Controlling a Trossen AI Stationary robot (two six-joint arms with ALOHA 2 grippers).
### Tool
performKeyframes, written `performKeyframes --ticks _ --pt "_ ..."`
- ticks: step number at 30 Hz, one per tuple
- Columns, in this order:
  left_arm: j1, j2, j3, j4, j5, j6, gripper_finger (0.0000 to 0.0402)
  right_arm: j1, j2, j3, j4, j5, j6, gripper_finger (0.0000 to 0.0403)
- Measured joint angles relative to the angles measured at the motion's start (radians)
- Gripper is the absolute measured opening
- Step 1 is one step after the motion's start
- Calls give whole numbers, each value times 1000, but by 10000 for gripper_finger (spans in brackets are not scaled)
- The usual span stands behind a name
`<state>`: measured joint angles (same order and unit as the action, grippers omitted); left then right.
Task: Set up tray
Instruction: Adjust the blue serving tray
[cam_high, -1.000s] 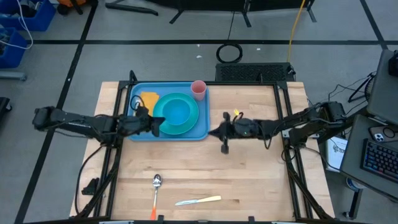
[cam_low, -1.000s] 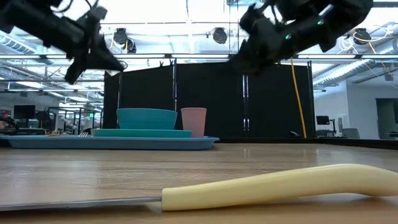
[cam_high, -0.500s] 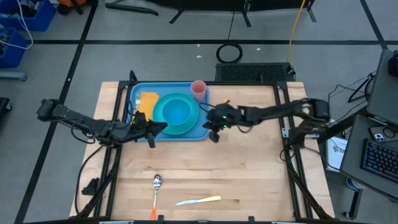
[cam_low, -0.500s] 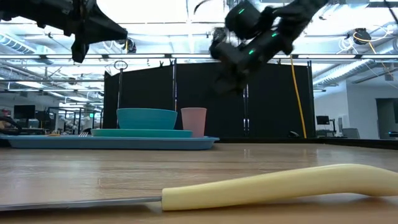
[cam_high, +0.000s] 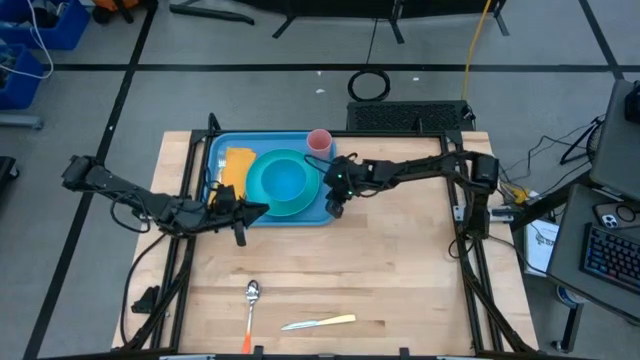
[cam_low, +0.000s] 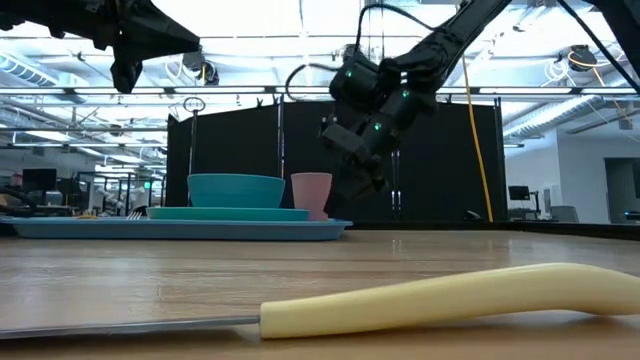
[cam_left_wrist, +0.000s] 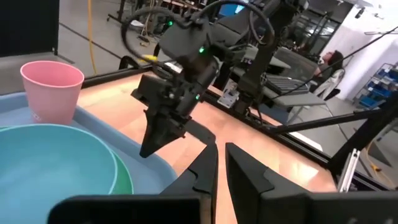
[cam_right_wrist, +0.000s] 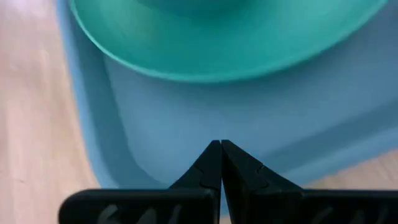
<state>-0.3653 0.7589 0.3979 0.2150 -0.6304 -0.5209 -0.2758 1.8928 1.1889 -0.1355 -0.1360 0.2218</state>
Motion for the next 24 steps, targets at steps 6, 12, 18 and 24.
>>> performKeyframes --ticks 6,12,18,24 --pt "0 0 0 0 0 19 33 -13 22 0 -34 -1 2 0" --pt "0 0 0 0 0 21 33 -13 23 0 -47 0 2 0" --pt "0 0 0 -1 -8 21 33 -27 21 -16 -86 2 31 0" --pt "0 0 0 -1 -8 21 33 -33 20 -38 -90 4 49 0"
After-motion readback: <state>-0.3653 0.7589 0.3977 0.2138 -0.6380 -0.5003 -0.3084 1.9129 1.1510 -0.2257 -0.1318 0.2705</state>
